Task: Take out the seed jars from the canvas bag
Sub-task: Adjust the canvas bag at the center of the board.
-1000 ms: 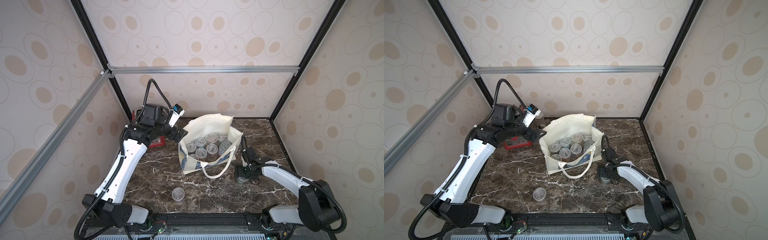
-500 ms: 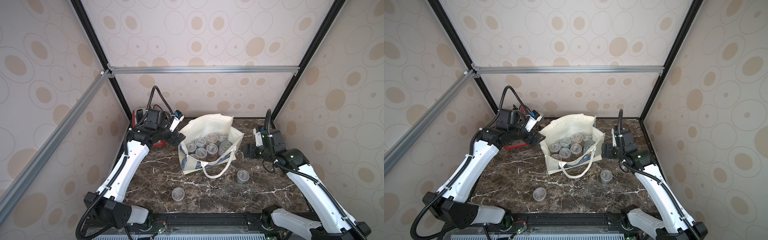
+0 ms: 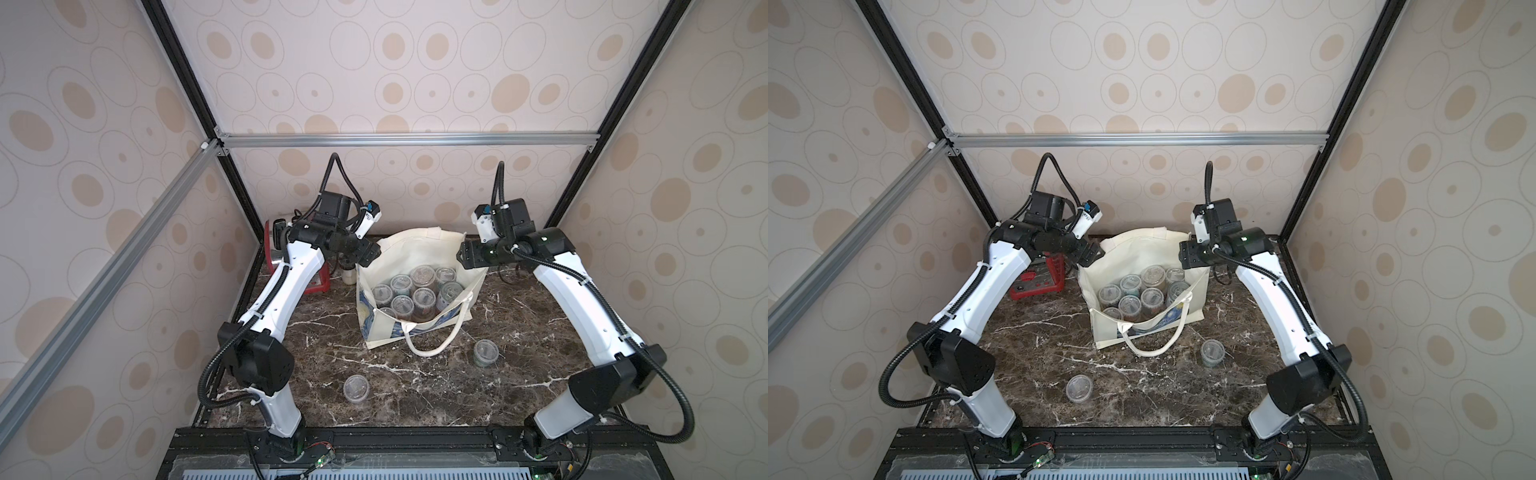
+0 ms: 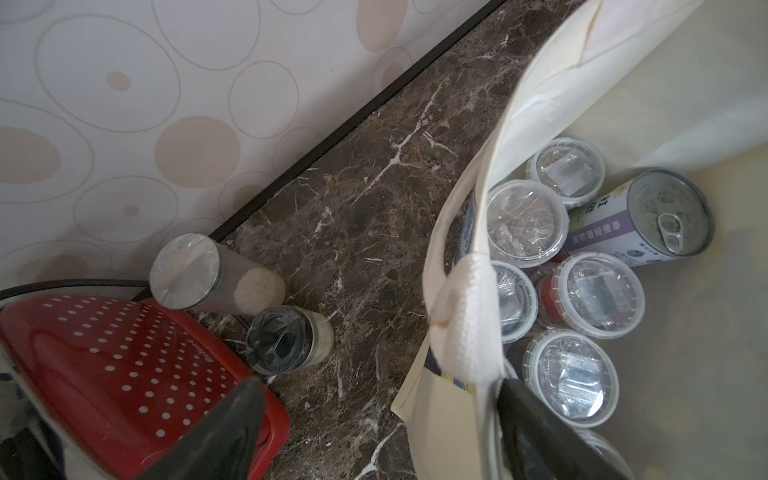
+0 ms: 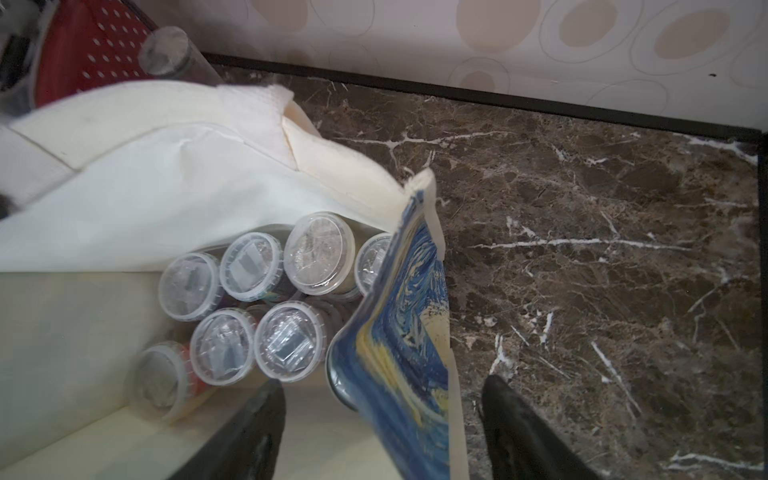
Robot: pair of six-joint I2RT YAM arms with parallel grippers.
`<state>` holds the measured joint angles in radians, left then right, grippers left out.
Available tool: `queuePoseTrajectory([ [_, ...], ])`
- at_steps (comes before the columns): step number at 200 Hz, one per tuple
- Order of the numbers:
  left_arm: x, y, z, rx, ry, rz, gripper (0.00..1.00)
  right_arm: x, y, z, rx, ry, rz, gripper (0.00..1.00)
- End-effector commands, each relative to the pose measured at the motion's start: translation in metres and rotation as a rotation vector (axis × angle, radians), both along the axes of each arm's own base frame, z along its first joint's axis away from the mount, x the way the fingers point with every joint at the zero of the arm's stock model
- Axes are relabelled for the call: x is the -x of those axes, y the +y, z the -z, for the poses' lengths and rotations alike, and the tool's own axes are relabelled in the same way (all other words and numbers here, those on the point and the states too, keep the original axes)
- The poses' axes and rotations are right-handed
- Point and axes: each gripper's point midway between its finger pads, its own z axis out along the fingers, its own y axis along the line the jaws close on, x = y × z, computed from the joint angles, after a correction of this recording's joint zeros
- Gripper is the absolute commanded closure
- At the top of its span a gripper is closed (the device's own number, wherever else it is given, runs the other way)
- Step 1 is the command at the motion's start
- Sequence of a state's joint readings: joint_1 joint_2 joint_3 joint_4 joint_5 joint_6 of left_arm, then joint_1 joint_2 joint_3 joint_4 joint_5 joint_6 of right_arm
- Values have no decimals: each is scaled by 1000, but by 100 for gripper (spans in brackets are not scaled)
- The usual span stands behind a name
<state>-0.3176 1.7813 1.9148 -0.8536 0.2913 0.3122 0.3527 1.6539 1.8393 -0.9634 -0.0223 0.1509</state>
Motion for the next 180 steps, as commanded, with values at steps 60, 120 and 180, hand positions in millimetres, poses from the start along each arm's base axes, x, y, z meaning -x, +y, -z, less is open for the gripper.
queuePoseTrajectory([
  [60,-24,-38,-44,12,-158,140,100,-42,-45,-23,145,-129,224,92],
  [120,-28,-68,-76,123,-206,217,100,-23,-42,-45,78,-124,141,60],
  [180,13,-69,-52,144,-132,307,100,64,55,-63,187,-209,-225,42],
])
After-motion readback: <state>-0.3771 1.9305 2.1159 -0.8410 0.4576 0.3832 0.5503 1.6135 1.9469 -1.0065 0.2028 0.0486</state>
